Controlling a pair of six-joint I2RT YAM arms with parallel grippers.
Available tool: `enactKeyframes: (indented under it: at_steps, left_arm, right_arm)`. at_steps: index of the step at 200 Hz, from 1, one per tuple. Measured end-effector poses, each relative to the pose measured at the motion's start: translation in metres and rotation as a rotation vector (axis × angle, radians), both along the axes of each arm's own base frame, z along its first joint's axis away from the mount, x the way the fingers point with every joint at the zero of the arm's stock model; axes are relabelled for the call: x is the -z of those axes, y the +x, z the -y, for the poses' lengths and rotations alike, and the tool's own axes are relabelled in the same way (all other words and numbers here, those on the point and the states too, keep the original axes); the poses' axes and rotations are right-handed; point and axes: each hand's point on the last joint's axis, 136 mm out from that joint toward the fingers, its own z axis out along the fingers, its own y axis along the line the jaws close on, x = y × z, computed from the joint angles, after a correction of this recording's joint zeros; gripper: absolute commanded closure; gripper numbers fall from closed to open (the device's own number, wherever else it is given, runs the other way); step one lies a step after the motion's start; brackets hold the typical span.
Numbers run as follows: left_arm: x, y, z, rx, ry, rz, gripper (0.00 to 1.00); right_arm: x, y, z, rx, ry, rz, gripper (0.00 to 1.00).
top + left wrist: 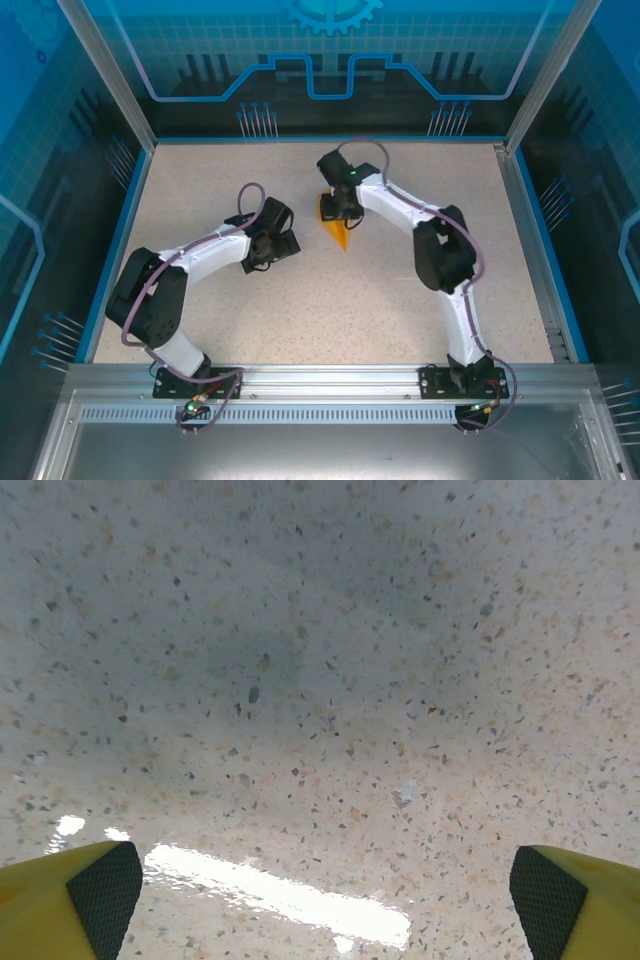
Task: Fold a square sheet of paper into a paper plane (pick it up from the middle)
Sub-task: Move the paper plane to the top-center of the table, then reset both arms
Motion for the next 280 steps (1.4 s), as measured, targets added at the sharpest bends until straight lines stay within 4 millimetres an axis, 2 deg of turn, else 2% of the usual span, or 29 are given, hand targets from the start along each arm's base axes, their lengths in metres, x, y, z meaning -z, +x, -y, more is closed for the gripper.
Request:
enactKeyframes:
  at_steps: [22, 33, 47, 55, 69, 106, 135, 166, 186, 201, 249, 266, 280]
  left_arm:
    - [-0.021, 0.008, -0.007, 0.014, 0.019, 0.062, 0.01]
    - [-0.033, 0.013, -0.014, 0.013, 0.03, 0.101, 0.01]
    - [-0.047, 0.019, -0.024, 0.011, 0.052, 0.149, 0.02]
    - [-0.056, 0.022, -0.032, 0.01, 0.068, 0.181, 0.02]
    - [-0.068, 0.027, -0.044, 0.002, 0.088, 0.236, 0.02]
    - [-0.085, 0.028, -0.094, -0.07, 0.183, 0.332, 0.01]
    - [-0.077, 0.018, -0.134, -0.133, 0.295, 0.38, 0.02]
    - [-0.064, 0.002, -0.163, -0.161, 0.37, 0.407, 0.02]
    - [-0.06, 0.002, -0.171, -0.141, 0.405, 0.443, 0.01]
    - [-0.055, 0.004, -0.172, -0.109, 0.42, 0.479, 0.02]
    - [-0.03, 0.012, -0.162, 0.028, 0.404, 0.599, 0.01]
    - [-0.03, 0.017, -0.158, 0.065, 0.385, 0.64, 0.02]
    - [-0.036, 0.026, -0.153, 0.095, 0.362, 0.692, 0.01]
  right_arm:
    - [-0.074, -0.008, 0.011, -0.003, 0.085, 0.142, 0.28]
    - [-0.108, -0.012, 0.027, 0.02, 0.119, 0.22, 0.18]
    - [-0.134, -0.016, 0.054, 0.057, 0.122, 0.31, 0.02]
    - [-0.139, -0.017, 0.072, 0.08, 0.107, 0.348, 0.01]
    - [-0.132, -0.024, 0.107, 0.129, 0.06, 0.375, 0.01]
    - [-0.076, -0.045, 0.196, 0.285, -0.109, 0.329, 0.01]
    - [-0.051, -0.066, 0.257, 0.423, -0.236, 0.349, 0.01]
    - [-0.024, -0.087, 0.301, 0.517, -0.285, 0.395, 0.01]
    - [-0.005, -0.093, 0.312, 0.513, -0.314, 0.405, 0.01]
    - [0.001, -0.091, 0.313, 0.492, -0.32, 0.423, 0.01]
    - [-0.003, -0.072, 0.298, 0.377, -0.261, 0.582, 0.01]
    - [-0.003, -0.068, 0.291, 0.33, -0.239, 0.628, 0.01]
    - [-0.003, -0.065, 0.285, 0.297, -0.219, 0.66, 0.01]
